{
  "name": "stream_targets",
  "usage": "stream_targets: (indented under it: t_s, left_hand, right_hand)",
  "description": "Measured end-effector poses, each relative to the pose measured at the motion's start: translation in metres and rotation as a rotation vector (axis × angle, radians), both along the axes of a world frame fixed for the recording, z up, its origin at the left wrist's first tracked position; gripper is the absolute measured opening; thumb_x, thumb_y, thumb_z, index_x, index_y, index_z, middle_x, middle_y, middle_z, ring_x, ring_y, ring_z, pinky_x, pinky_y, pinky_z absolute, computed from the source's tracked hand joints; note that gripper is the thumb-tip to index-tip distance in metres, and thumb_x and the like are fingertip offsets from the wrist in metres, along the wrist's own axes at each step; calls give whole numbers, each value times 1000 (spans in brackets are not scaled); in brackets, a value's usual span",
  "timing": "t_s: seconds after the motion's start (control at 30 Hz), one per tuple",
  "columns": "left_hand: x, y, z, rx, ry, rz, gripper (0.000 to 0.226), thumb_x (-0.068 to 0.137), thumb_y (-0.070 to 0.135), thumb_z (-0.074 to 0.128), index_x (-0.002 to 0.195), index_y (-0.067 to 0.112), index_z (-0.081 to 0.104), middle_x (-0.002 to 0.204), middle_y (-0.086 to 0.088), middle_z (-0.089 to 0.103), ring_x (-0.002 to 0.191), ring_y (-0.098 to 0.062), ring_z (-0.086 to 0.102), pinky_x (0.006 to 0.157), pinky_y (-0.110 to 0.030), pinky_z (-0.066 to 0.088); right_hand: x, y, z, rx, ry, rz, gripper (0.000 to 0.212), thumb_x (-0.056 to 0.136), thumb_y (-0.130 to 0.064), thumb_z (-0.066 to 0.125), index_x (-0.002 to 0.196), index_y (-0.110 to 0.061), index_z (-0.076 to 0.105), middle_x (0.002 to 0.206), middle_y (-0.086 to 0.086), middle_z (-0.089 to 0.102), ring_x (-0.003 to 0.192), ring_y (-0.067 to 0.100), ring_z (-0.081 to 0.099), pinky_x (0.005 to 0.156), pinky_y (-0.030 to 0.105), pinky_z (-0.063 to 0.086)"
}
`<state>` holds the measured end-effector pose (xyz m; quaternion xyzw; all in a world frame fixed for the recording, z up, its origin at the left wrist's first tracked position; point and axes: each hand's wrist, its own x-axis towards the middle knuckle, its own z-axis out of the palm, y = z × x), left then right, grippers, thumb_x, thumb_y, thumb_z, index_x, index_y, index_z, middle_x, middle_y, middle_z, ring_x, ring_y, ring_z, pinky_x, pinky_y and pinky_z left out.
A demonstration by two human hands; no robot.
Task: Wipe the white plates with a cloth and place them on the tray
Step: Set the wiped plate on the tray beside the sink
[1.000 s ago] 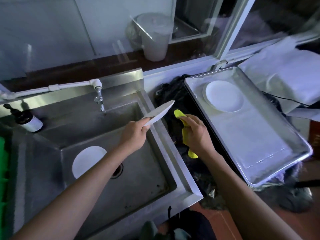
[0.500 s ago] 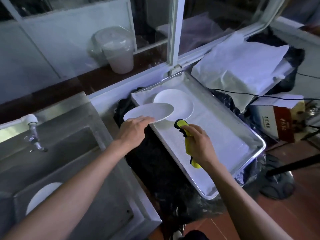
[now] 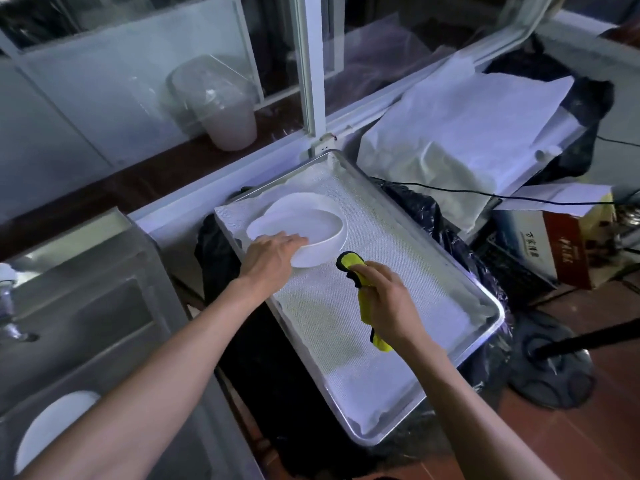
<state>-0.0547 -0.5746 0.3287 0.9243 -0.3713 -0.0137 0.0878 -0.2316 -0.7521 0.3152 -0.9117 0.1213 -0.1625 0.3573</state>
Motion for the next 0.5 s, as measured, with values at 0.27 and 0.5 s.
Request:
stream_targets:
  t_s: [0.27, 0.5]
  left_hand:
    - [10, -24, -29, 197, 18, -25, 66, 95, 4, 53, 155, 27, 36, 162, 0, 37, 148, -29, 35, 114, -43, 33]
    - [6, -25, -57, 308, 31, -39, 78, 92, 1, 46, 161, 24, 17, 168, -3, 16, 155, -31, 12, 123, -46, 17]
  right_hand:
    - [4, -12, -14, 12, 13, 31, 43, 88, 9, 56, 122, -14, 69, 121, 5, 66, 99, 32, 60, 82, 42, 52]
    - [12, -13, -23, 9, -13, 45, 42, 85, 9, 60, 119, -15, 70, 117, 3, 68, 95, 31, 62, 78, 40, 53]
